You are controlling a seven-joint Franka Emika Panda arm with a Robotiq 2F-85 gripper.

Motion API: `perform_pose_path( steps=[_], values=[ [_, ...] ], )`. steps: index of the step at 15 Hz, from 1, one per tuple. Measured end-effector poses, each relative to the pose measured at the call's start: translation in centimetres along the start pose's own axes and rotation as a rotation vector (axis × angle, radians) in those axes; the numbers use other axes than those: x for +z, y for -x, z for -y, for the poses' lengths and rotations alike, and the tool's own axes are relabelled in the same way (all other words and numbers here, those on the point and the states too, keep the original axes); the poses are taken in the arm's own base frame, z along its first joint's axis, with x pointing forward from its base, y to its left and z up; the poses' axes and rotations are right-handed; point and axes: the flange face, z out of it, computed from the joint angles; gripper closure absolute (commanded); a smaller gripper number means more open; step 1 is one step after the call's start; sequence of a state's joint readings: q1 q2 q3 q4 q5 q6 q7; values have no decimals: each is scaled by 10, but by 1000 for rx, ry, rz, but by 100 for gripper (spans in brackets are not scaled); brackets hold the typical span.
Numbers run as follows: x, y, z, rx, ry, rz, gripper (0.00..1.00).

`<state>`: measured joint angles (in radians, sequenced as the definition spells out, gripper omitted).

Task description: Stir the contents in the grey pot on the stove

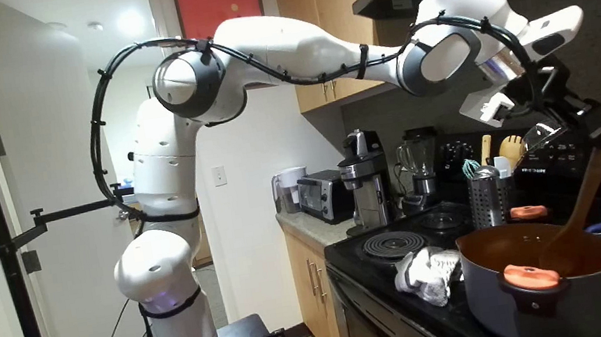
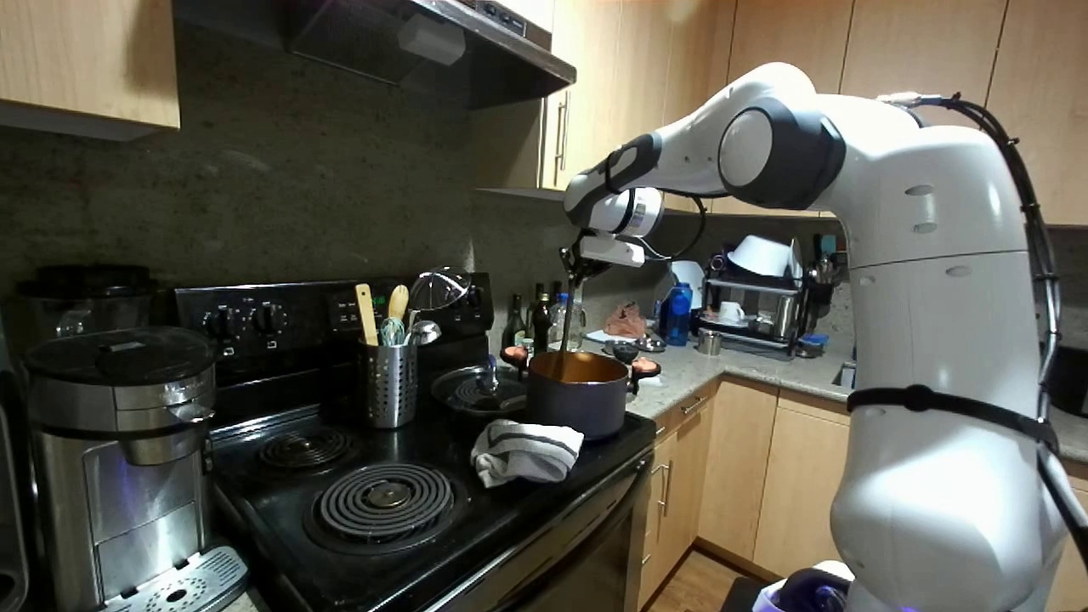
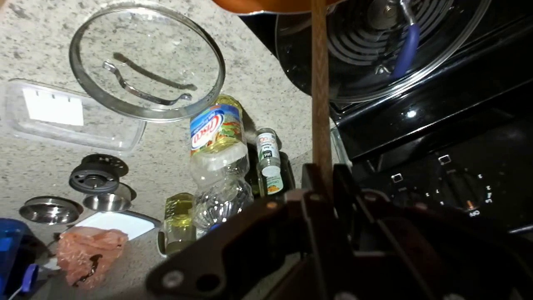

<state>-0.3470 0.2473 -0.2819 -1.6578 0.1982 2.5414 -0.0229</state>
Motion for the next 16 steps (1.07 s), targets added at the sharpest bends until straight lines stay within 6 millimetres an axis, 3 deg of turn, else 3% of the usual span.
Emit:
perform_pose_path(
  steps=[7, 12, 16],
  values=[
    [-5, -10, -41, 47, 40, -20, 97],
    [-13, -10, -56, 50, 50, -26, 97],
    [-20, 4, -64, 23, 46, -6, 97]
  ],
)
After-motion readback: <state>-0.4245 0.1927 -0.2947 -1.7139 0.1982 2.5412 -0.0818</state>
